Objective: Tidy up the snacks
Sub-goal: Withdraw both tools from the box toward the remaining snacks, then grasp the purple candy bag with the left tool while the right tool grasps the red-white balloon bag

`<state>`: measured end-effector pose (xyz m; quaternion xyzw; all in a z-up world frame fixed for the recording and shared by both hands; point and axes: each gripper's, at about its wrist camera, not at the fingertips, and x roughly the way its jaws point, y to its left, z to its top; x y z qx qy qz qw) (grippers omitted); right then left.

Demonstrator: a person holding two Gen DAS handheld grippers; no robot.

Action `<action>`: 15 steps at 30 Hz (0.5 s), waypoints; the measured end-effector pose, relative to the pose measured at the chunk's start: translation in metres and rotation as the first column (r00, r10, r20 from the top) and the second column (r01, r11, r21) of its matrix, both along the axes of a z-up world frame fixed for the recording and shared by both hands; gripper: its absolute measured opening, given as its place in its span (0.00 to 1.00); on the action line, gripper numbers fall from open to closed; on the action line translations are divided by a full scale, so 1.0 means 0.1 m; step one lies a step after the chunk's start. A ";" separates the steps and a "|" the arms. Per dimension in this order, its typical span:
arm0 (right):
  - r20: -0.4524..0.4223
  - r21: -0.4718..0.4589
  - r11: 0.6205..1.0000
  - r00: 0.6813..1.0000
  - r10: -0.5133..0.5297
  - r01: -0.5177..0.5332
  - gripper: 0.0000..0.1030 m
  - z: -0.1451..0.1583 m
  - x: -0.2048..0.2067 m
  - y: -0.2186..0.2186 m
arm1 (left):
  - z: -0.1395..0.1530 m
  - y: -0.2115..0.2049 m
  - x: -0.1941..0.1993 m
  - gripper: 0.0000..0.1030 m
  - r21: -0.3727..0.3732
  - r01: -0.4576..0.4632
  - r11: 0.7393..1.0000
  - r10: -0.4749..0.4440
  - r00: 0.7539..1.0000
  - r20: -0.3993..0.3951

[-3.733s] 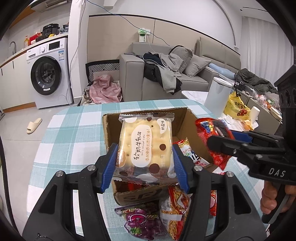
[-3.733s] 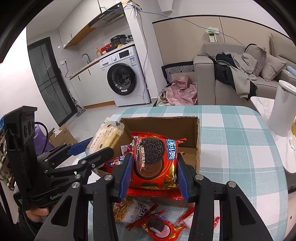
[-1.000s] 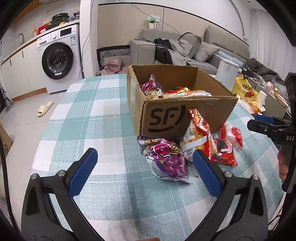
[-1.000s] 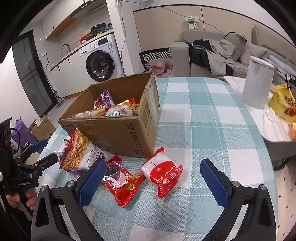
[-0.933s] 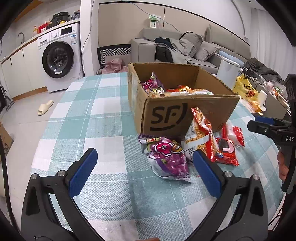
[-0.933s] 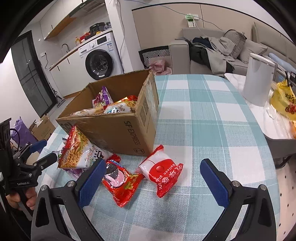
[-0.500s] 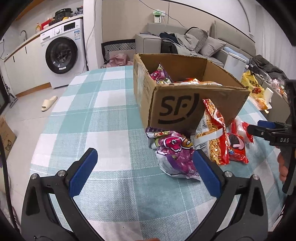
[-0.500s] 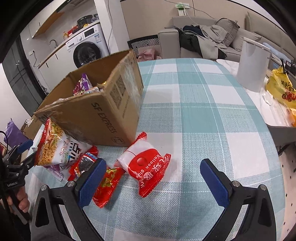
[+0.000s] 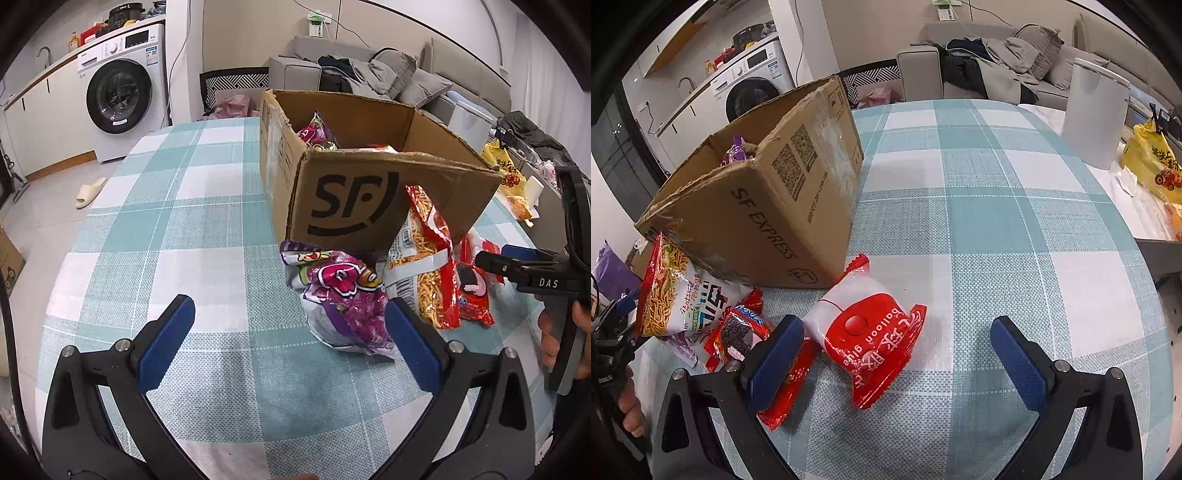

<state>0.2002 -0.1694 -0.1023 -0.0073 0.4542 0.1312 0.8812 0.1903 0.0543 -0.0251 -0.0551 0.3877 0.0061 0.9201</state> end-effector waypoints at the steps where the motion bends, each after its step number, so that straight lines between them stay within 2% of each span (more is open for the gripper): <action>1: 0.002 -0.003 1.000 1.000 0.001 -0.001 1.00 0.00 0.00 0.02 | -0.01 0.00 0.01 0.99 -0.001 0.001 1.000 -0.001 1.000 -0.002; 15: 0.008 -0.072 0.997 1.000 0.000 0.001 1.00 -0.02 0.00 0.08 | -0.14 0.04 0.18 0.99 -0.011 -0.007 1.000 0.006 0.999 -0.033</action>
